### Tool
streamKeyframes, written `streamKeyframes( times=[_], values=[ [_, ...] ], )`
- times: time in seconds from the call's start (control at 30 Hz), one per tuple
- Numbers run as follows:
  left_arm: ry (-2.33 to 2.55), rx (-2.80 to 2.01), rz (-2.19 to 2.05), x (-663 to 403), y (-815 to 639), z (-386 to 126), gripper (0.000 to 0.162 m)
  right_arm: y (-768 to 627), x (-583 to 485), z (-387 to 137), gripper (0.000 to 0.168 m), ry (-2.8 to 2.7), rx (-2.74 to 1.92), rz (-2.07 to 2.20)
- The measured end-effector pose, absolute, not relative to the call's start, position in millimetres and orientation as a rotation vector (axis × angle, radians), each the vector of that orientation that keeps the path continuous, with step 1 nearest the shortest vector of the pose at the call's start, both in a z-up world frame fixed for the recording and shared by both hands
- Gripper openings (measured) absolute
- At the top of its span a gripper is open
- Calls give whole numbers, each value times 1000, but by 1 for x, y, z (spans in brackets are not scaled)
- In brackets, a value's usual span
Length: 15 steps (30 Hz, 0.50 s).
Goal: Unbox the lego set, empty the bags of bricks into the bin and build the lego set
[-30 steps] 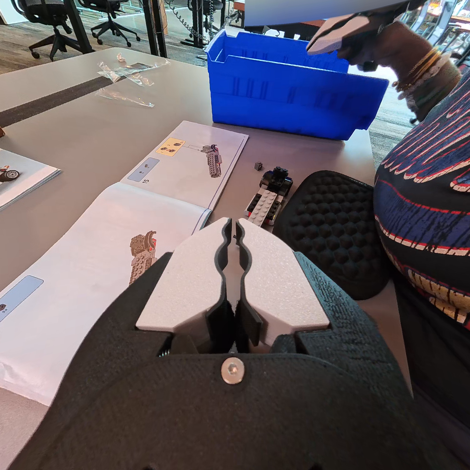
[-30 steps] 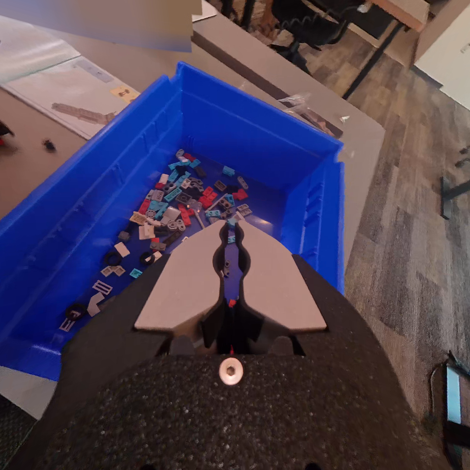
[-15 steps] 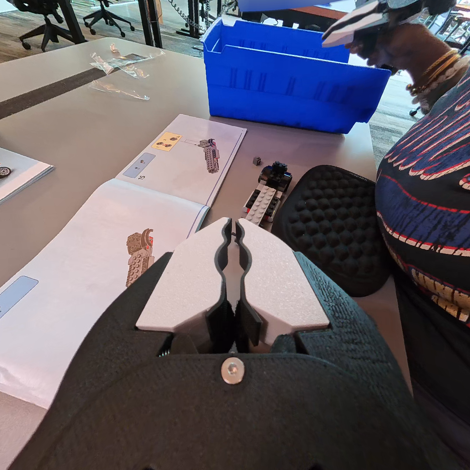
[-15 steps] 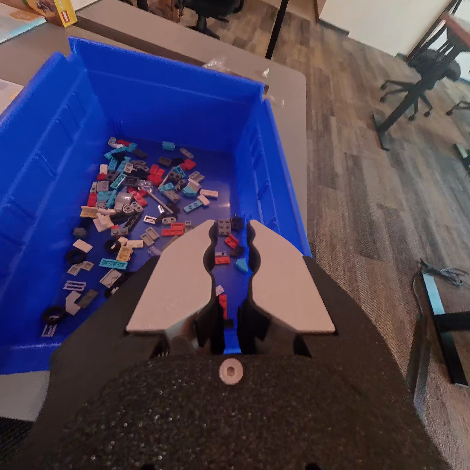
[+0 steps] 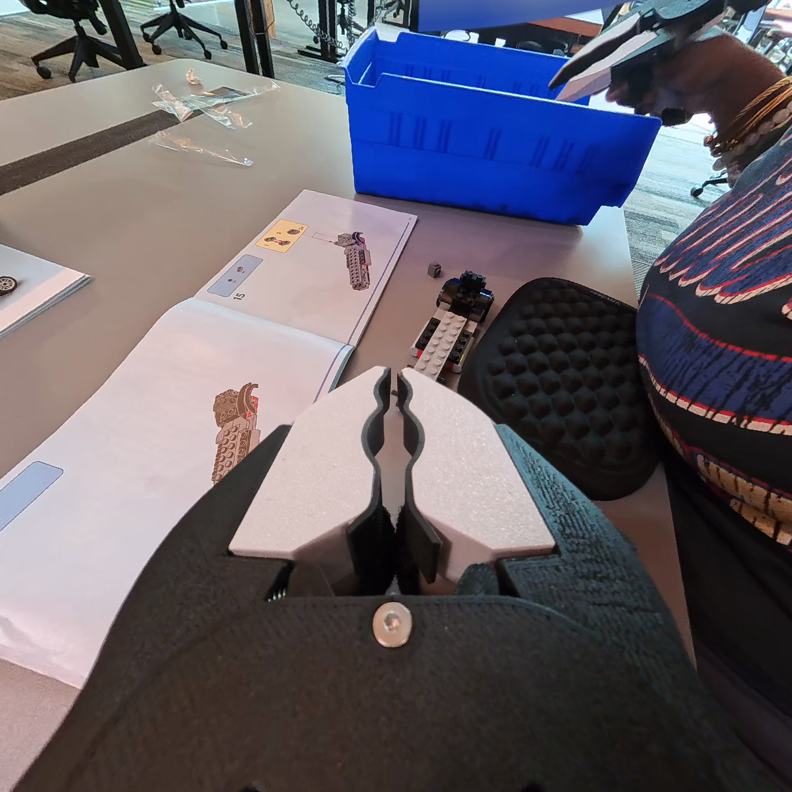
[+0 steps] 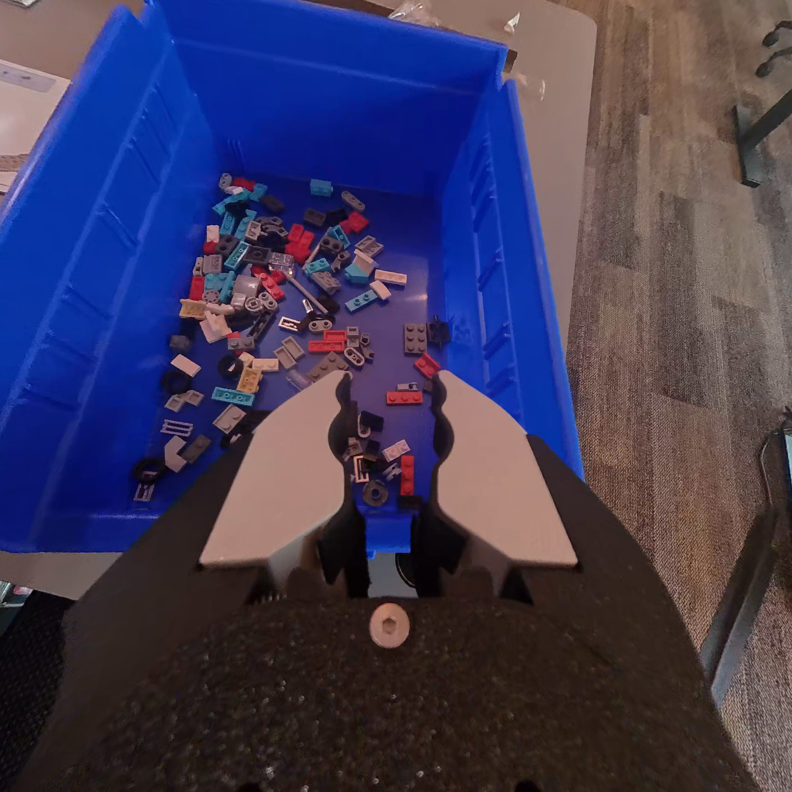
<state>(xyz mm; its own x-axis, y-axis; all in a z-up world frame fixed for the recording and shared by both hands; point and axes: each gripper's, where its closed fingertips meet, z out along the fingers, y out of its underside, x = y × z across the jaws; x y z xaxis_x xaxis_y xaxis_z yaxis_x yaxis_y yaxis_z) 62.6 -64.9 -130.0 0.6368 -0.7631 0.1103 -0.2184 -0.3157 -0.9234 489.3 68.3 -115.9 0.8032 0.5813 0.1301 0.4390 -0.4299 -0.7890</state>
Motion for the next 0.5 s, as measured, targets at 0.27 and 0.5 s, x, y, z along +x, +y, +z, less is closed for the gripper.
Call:
streamKeyframes(
  times=[0.27, 0.5],
  values=[
    [805, -1851, -649, 64, -66, -132, 3, 63, 494, -109, 18, -805, -2112, 192],
    [795, -1853, -669, 63, -65, -132, 3, 56, 491, -114, 5, -864, -2125, 208]
  ],
)
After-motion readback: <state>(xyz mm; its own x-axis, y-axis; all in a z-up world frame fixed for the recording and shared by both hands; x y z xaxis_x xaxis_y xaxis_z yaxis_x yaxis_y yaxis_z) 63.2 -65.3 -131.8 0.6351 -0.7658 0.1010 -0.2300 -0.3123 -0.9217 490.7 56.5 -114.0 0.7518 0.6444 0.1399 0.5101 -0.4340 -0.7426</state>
